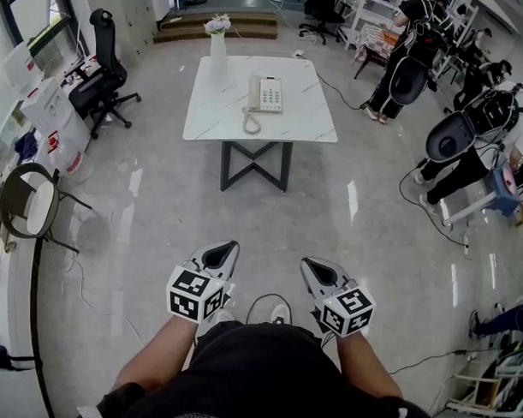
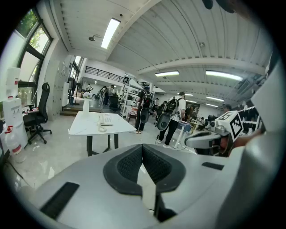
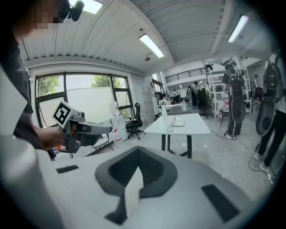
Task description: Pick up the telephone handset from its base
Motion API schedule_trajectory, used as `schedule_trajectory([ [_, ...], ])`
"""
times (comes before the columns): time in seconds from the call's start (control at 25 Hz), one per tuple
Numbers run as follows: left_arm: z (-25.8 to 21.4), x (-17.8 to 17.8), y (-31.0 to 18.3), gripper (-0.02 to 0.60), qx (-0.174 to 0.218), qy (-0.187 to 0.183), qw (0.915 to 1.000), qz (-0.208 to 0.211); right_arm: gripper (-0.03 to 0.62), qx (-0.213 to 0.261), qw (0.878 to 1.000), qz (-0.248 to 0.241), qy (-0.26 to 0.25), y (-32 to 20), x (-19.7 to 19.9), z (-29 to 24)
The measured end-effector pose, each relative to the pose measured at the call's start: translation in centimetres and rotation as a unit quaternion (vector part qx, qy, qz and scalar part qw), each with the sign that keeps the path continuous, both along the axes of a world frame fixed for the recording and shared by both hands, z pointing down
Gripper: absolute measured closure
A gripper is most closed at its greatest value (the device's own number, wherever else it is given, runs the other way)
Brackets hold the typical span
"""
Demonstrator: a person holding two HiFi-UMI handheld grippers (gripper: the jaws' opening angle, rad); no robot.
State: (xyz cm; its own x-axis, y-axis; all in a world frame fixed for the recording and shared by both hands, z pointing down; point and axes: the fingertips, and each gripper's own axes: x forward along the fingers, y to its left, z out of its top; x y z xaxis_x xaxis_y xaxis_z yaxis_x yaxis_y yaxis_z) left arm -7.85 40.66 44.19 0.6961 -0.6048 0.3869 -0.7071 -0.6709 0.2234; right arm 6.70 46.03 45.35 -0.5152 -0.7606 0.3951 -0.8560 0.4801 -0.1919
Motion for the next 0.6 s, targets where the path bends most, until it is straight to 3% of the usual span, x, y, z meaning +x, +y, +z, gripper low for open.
schedule_trajectory([
  [0.6, 0.1, 1.0, 1.1, 0.578, -0.001, -0.005, 1.0000, 0.006, 0.594, -0.008, 1.000, -0.009, -0.006, 1.2, 0.0, 0.6],
])
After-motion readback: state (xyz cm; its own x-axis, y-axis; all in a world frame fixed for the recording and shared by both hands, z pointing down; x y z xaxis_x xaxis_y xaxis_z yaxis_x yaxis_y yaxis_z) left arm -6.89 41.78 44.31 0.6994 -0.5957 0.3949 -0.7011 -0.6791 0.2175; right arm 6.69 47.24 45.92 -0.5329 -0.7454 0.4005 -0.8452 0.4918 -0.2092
